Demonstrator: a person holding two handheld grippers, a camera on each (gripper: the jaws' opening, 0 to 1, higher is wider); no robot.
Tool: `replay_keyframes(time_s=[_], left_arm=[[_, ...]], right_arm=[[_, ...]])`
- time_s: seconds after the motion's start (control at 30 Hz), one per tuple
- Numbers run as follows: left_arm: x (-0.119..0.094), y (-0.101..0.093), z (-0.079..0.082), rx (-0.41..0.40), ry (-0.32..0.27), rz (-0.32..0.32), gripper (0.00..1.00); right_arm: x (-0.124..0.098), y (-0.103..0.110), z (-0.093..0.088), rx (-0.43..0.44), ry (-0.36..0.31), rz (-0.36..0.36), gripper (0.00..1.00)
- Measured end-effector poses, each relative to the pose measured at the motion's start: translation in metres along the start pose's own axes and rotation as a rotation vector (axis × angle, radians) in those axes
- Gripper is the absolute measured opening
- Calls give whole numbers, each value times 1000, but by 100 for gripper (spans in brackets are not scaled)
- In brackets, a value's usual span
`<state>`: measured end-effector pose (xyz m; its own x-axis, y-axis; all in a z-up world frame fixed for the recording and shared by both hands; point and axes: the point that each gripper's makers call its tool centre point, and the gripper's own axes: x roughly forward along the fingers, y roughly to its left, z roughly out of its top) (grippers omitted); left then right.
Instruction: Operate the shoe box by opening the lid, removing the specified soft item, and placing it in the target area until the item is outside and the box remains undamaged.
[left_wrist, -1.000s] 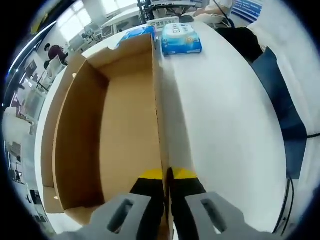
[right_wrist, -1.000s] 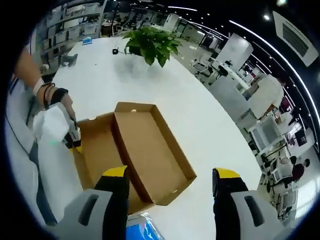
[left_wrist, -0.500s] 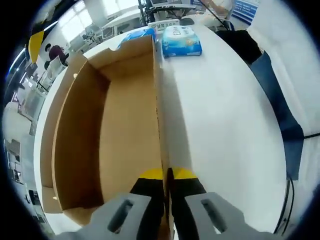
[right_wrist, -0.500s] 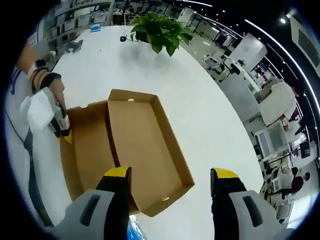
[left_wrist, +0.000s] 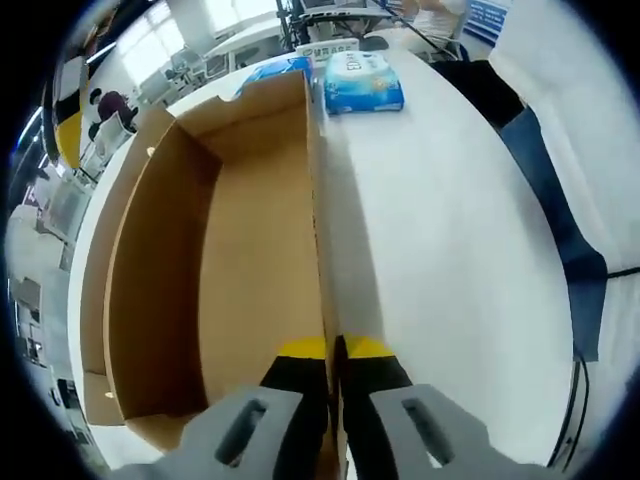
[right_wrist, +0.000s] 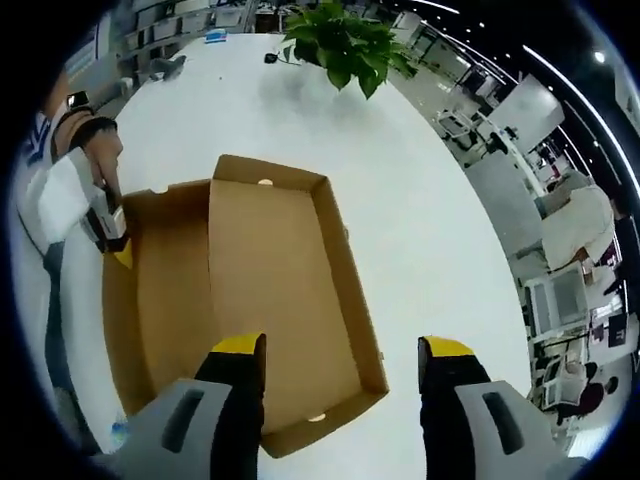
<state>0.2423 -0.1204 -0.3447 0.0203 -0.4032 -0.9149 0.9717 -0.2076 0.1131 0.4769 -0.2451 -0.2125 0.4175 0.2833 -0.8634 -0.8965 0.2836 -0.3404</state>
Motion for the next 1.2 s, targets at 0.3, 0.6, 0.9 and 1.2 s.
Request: replay_keyframes(time_s=[0.3, 0.6, 0.9, 1.2], left_arm=[[1, 1, 0, 2, 4, -2, 1], [1, 1, 0, -6, 1, -6, 1], [1, 1, 0, -13, 0, -3, 1], [0, 0, 1, -24, 4, -1, 1]], right_arm=[[25, -12, -6, 18, 10, 47, 59], [45, -28, -9, 50, 26, 94, 57], [69, -33, -11, 49, 44, 127, 53], [93, -31, -35, 46, 139, 182, 46]])
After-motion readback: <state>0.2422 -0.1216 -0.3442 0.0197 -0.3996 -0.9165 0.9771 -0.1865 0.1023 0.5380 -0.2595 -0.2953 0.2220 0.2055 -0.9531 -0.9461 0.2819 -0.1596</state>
